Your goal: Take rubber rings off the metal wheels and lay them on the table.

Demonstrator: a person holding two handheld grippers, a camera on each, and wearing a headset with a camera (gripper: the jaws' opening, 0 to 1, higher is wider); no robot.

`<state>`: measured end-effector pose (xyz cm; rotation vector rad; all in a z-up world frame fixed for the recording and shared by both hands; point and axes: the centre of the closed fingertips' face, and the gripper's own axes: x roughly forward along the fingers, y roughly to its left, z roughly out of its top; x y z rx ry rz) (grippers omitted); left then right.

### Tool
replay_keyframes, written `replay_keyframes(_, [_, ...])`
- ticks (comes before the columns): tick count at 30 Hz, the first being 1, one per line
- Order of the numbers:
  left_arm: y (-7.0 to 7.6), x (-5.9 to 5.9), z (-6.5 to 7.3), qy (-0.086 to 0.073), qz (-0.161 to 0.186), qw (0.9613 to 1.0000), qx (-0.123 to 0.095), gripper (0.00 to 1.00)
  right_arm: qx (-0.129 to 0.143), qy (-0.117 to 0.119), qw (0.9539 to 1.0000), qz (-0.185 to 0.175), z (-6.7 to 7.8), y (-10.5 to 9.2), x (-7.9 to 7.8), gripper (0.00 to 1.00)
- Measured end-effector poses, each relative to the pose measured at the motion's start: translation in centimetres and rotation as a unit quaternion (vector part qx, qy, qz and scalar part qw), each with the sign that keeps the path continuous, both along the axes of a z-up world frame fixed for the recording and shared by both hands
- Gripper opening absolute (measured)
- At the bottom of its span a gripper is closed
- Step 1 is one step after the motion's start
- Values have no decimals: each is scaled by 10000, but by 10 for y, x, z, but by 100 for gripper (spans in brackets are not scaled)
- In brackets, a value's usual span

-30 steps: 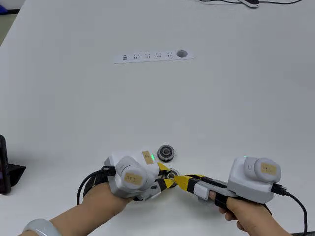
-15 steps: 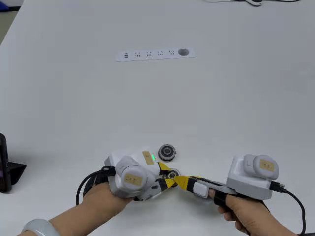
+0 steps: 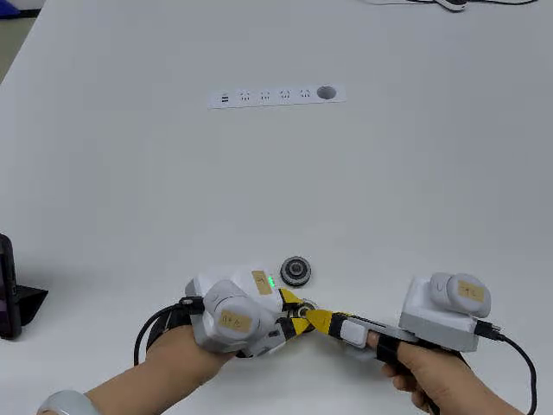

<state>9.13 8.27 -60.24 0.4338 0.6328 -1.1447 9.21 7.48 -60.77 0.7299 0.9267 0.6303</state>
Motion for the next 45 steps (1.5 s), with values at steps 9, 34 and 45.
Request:
replay_keyframes(9, [0, 0, 1, 1, 4, 10000, -1, 11, -81, -115, 9999, 41, 3, -2, 0, 20])
replay_keyframes(34, [0, 0, 1, 15, 19, 10000, -54, 11, -249, -126, 9994, 181, -2, -4, 3, 9])
replay_keyframes(45, [0, -1, 0, 20, 19, 10000, -52, 11, -500, -257, 9976, 403, -3, -6, 3, 5])
